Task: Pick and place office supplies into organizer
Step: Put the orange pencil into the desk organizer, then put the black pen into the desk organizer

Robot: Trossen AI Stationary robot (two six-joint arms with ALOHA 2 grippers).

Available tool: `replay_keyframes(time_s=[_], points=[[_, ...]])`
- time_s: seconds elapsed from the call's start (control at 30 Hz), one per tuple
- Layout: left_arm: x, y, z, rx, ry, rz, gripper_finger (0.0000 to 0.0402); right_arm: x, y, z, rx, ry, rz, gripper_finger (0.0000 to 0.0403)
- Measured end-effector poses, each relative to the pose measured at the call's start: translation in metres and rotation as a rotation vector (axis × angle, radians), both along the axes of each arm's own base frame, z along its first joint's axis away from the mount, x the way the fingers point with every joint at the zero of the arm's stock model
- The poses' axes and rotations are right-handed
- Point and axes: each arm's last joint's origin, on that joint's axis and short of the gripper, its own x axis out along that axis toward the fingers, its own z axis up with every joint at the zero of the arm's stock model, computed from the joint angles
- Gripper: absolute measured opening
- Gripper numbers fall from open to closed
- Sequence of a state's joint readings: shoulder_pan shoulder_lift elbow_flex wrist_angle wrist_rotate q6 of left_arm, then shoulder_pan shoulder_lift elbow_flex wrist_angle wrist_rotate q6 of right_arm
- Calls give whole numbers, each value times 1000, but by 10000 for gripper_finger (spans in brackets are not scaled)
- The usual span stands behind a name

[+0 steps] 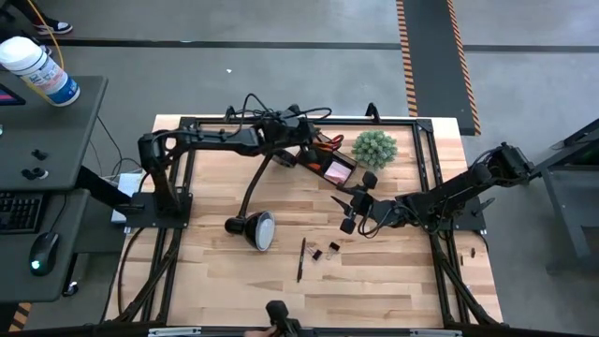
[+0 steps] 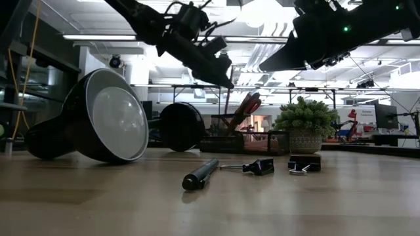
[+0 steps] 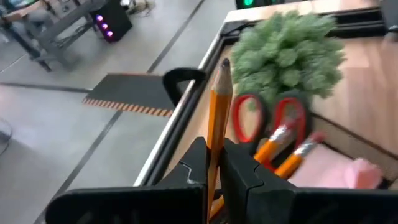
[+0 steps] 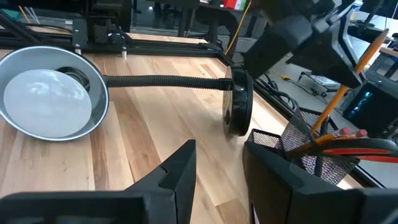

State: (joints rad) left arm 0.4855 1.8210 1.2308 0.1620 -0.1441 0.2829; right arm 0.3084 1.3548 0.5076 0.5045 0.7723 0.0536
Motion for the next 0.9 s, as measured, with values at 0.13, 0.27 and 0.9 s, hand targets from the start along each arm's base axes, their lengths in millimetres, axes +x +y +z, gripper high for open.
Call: replay_keyframes(time_s=[0.13,0.27,0.9], points=[[-3,4,-1,-21,5,14,0,0,0,0,7,-4,-1,122],[-5,8,-1,-74,-27,-12,0,0,0,0,16,-9,-3,122],[3,14,-23,-111,-23,0,106,0,0,0,24,-12,-2,122]])
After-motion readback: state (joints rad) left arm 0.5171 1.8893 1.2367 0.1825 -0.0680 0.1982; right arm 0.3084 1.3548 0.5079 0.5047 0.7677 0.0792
